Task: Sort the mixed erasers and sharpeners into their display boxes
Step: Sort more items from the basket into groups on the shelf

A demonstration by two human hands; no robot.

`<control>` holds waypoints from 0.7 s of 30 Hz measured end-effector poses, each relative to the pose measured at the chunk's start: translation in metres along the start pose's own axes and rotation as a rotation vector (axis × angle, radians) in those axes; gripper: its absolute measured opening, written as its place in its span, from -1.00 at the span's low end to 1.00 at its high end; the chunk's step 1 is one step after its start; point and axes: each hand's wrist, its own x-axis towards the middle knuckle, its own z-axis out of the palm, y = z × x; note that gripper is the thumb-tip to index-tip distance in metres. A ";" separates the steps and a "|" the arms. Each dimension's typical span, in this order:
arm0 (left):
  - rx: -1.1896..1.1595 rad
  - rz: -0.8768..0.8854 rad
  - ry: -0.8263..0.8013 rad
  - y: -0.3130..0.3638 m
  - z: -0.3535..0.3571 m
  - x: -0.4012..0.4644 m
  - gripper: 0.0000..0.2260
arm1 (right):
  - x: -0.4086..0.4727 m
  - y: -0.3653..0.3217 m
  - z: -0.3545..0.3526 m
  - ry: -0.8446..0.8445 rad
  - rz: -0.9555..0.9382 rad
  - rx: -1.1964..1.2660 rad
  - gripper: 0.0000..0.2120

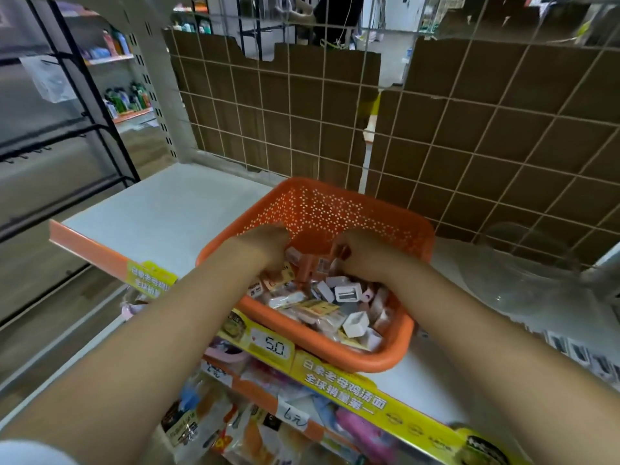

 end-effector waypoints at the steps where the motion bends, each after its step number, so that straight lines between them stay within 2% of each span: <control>1: -0.011 0.003 -0.018 0.000 0.000 -0.001 -0.53 | -0.001 0.000 -0.001 0.004 0.005 0.049 -0.85; 4: -0.105 0.024 -0.037 -0.004 0.001 0.000 -0.58 | -0.003 0.001 -0.003 0.020 -0.018 0.187 -0.69; 7: -0.203 0.037 0.027 -0.010 0.003 0.000 -0.67 | -0.010 -0.002 -0.009 0.028 -0.079 0.310 -0.65; 10: -0.164 0.059 0.241 -0.014 0.002 -0.004 -0.70 | -0.018 -0.007 -0.015 0.020 -0.135 0.465 -0.68; 15: -0.372 0.150 0.555 -0.013 0.008 -0.027 -0.81 | -0.032 -0.008 -0.023 0.073 -0.179 0.804 -0.69; 17: -0.467 0.207 0.646 -0.009 0.011 -0.041 -0.82 | -0.041 -0.005 -0.024 0.084 -0.233 0.911 -0.69; 21: -0.569 0.274 0.753 0.007 0.011 -0.064 -0.83 | -0.064 0.007 -0.026 0.144 -0.330 0.975 -0.70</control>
